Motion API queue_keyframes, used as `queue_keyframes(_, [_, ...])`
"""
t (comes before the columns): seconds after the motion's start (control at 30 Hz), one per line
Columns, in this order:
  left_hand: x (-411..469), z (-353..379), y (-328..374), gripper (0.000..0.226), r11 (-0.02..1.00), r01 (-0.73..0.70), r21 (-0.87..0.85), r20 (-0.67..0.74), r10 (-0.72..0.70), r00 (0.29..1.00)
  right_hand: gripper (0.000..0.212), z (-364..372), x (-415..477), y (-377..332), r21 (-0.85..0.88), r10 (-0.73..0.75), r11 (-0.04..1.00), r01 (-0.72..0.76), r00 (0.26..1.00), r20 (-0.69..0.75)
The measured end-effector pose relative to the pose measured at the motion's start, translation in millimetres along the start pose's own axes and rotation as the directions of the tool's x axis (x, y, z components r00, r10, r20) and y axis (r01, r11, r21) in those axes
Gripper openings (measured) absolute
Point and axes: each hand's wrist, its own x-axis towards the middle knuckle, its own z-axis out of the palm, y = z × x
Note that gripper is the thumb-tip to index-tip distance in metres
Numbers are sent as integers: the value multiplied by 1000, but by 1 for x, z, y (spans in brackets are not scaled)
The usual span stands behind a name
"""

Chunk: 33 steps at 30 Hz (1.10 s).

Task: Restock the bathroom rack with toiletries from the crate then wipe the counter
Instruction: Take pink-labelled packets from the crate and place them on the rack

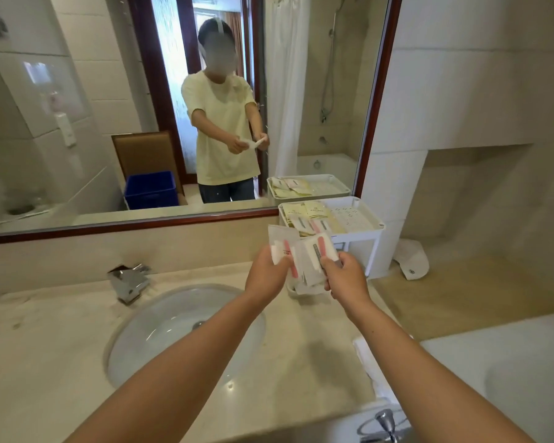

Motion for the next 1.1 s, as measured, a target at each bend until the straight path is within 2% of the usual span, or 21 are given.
queue_keyframes(0.23, [80, 35, -3, 35, 999, 36, -5, 45, -36, 998, 11, 1, 97, 11, -71, 3, 997, -3, 1000, 4])
queue_keyframes(0.43, [151, 65, -10, 43, 992, 109, 60, -43, -107, 993, 15, -1, 190, 19, -107, -3, 994, 14, 995, 95])
queue_keyframes(0.53, [181, 78, -12, 65, 989, 83, 123, -81, -73, 994, 24, -1, 231, 19, -132, 2, 991, 15, 992, 124])
queue_keyframes(0.63, [206, 92, -17, 82, 954, 111, 280, -132, -76, 988, 27, -1, 262, 23, -185, 27, 983, 0, 989, 144])
queue_keyframes(0.77, [225, 107, -28, 61, 809, 188, 557, -212, -81, 974, 36, -1, 289, 33, -264, 60, 964, -9, 981, 184])
queue_keyframes(0.87, [229, 114, -34, 48, 692, 176, 700, -257, 15, 966, 49, 0, 302, 40, -407, 82, 913, 30, 963, 255])
queue_keyframes(0.97, [227, 117, -41, 45, 604, 170, 779, -258, 61, 964, 50, 3, 305, 49, -523, 74, 847, 93, 955, 289])
queue_keyframes(1.1, [225, 116, -48, 42, 594, 165, 787, -229, 33, 973, 46, 3, 304, 54, -613, -41, 766, 192, 967, 252])
